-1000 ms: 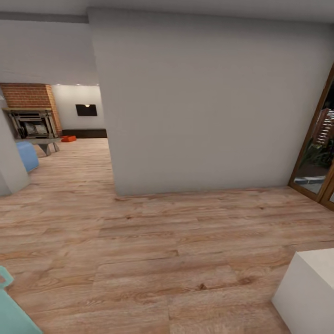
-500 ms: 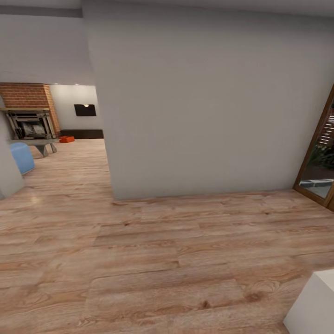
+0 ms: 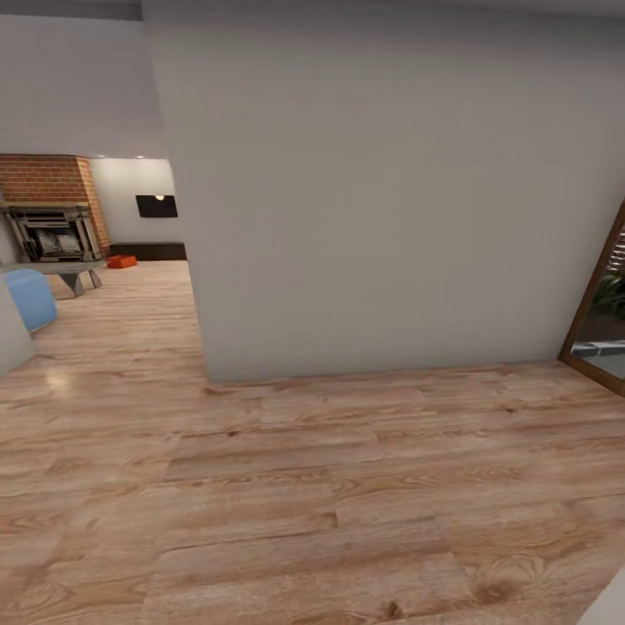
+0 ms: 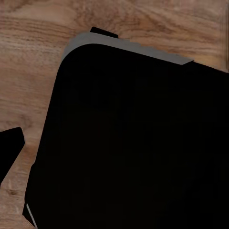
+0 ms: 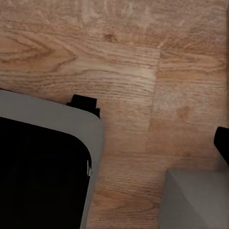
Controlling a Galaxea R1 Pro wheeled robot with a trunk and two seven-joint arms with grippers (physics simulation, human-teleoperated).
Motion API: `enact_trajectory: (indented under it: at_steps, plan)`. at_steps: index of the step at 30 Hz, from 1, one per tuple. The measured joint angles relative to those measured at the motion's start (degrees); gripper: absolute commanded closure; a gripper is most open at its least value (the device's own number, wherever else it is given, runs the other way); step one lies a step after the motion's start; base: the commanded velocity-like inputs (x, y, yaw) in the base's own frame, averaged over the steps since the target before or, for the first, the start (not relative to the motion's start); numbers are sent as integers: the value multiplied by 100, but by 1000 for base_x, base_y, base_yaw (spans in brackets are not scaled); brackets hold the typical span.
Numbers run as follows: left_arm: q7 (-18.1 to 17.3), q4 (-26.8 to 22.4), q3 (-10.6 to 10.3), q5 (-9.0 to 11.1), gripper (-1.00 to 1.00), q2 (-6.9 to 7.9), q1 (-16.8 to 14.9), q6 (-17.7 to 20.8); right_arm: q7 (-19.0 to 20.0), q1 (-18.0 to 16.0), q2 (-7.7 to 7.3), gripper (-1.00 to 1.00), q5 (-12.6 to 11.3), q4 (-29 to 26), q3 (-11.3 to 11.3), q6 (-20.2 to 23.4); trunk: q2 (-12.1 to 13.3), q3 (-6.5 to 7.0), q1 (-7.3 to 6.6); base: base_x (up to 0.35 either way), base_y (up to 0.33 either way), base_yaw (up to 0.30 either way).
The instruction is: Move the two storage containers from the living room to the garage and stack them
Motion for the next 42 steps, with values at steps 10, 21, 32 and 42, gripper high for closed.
enact_trajectory:
  at_steps: [10, 21, 32, 42]
  plan:
    - [-1, 1, -8, -13, -100, 1, 1, 31, -3, 0, 41, -100, 6, 0, -16, 1, 0, 0, 0, 322, 0, 108]
    - [-1, 0, -9, -13, -100, 0, 1, 33, -4, 0, 47, -100, 7, -1, -26, -14, 0, 0, 0, 322, 0, 273]
    - [-1, 2, -9, -1, -100, 0, 1, 34, -11, 0, 38, -100, -8, -1, -38, -15, 0, 0, 0, 322, 0, 278]
    - [-1, 9, -9, 0, -100, 0, 1, 34, -6, 0, 56, -100, -55, -1, -86, -10, 0, 0, 0, 323, 42, 284]
